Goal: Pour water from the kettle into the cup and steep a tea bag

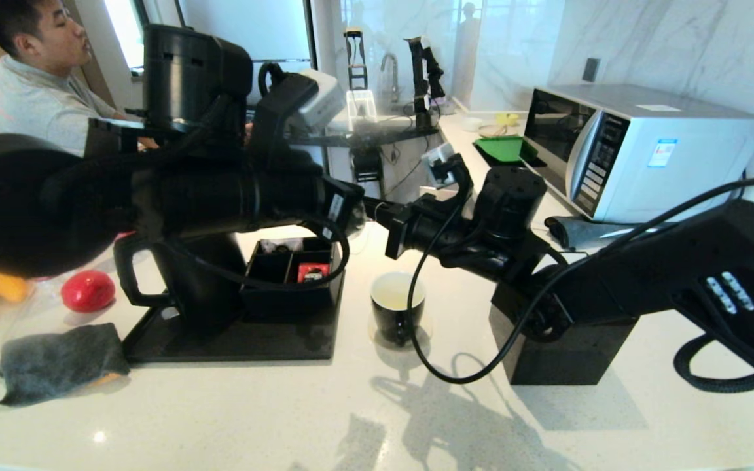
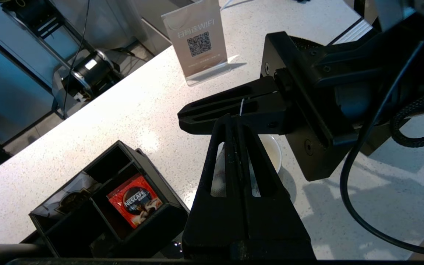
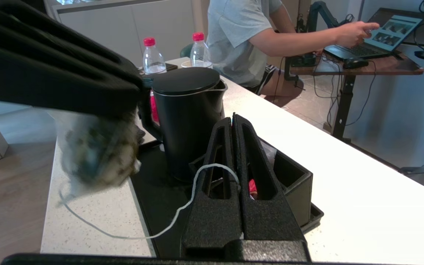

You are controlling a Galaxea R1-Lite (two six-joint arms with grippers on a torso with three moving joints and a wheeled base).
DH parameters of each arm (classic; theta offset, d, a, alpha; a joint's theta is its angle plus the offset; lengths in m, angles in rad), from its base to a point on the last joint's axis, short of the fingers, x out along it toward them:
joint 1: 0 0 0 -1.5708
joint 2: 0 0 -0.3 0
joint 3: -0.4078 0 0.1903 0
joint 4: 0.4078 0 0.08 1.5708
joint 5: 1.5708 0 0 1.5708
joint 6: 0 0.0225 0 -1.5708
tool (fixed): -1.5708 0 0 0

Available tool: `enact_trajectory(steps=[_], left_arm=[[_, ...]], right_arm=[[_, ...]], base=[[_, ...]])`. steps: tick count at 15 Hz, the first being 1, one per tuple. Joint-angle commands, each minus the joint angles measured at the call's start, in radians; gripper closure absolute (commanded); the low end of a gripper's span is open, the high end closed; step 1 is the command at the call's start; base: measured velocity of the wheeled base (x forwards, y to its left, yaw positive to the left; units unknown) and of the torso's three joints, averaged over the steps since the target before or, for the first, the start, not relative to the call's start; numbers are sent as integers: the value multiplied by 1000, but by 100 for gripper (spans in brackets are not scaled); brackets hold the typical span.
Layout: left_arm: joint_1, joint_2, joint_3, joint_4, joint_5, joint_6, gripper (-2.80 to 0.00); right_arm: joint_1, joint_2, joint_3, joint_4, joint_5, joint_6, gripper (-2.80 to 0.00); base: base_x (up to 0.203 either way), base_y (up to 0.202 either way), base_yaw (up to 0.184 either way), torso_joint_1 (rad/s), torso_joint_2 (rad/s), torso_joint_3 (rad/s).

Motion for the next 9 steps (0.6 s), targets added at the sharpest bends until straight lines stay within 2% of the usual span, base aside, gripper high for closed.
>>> enact_trajectory(steps=[1,4,9], left_arm=[[3,18,-2,-4,0,1,0],[4,38,-3,-51,4,1,0],[4,60,-6,-53,6,1,0]], right_arm=[[-2,-6,0,-6,3,1,0],[-5,-7,0,-6,3,1,0],[-10,-8,0,-6,5,3,0]], base=[[0,0,0,0,0,0],[0,0,0,0,0,0],[0,0,0,0,0,0]])
